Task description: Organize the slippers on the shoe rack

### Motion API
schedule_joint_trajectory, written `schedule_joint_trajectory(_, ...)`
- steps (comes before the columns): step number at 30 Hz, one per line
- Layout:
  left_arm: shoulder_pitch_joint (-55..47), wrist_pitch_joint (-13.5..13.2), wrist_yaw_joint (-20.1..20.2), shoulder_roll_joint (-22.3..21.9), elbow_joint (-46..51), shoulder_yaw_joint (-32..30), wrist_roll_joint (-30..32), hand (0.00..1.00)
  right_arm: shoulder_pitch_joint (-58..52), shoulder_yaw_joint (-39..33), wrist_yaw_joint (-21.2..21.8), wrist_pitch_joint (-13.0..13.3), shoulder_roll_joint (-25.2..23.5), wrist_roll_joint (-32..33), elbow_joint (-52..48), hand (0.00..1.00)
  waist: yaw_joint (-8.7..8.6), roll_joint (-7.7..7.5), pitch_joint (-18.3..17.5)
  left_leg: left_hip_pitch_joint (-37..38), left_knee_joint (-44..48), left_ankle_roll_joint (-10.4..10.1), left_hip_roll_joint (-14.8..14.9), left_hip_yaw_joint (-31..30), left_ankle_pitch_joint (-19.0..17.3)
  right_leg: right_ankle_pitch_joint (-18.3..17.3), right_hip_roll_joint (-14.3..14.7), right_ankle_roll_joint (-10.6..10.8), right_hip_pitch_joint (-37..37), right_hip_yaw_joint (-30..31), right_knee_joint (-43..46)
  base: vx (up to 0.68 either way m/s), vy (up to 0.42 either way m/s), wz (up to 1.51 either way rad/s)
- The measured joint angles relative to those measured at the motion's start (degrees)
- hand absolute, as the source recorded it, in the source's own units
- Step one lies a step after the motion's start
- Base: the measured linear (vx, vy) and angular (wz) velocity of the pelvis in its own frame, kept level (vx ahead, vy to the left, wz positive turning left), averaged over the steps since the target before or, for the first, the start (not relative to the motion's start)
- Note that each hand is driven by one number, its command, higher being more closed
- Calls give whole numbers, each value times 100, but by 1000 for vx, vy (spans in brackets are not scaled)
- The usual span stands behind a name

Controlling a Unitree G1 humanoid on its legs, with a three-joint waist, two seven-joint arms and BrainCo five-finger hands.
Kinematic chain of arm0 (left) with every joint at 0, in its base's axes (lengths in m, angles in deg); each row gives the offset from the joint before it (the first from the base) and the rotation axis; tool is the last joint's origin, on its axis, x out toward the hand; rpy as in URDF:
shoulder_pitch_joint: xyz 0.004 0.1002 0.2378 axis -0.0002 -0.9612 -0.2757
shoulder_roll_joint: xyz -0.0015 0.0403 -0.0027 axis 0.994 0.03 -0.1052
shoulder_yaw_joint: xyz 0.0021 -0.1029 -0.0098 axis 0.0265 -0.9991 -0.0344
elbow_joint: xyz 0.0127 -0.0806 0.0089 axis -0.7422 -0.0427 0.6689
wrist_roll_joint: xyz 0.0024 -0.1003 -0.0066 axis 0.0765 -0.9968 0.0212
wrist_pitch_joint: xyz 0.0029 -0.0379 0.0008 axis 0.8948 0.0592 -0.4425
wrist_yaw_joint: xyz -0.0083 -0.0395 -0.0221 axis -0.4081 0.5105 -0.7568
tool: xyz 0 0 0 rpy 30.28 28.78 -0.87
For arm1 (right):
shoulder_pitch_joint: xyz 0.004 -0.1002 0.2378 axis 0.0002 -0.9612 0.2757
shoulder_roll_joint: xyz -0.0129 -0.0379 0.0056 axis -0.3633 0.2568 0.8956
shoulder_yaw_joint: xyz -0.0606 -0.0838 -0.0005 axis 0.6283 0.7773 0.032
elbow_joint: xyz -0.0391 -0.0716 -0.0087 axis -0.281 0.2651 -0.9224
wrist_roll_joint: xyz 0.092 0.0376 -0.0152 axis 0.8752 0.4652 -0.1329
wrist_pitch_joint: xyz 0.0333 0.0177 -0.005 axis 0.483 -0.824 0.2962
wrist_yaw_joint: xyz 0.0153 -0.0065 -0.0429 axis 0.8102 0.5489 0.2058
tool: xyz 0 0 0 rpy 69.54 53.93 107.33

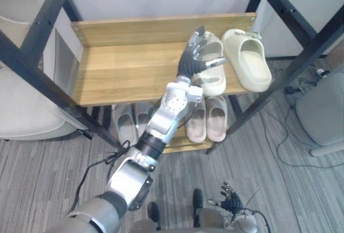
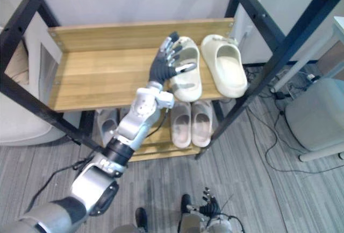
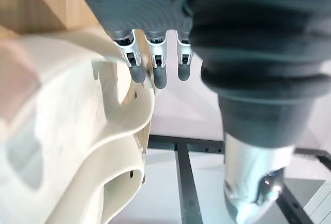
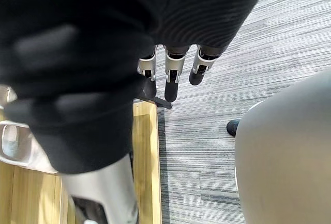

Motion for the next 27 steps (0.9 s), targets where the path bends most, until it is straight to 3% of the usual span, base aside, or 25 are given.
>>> schedule_joint_trajectory(14, -594, -53, -78, 0, 248, -208, -71, 0, 19, -8, 0, 46, 0, -1, 63, 0, 25, 10, -3, -5, 2, 12, -24, -82, 9, -46, -14, 19, 1, -27, 76, 3, 0, 3)
schedule_joint_trajectory(27, -807, -49, -50, -20, 244, -20, -57, 0, 70, -44, 0, 53, -1, 1, 187, 0, 36, 68, 1, -14, 6, 19, -38, -98, 14, -63, -26, 22, 1, -26, 78, 0, 0, 0)
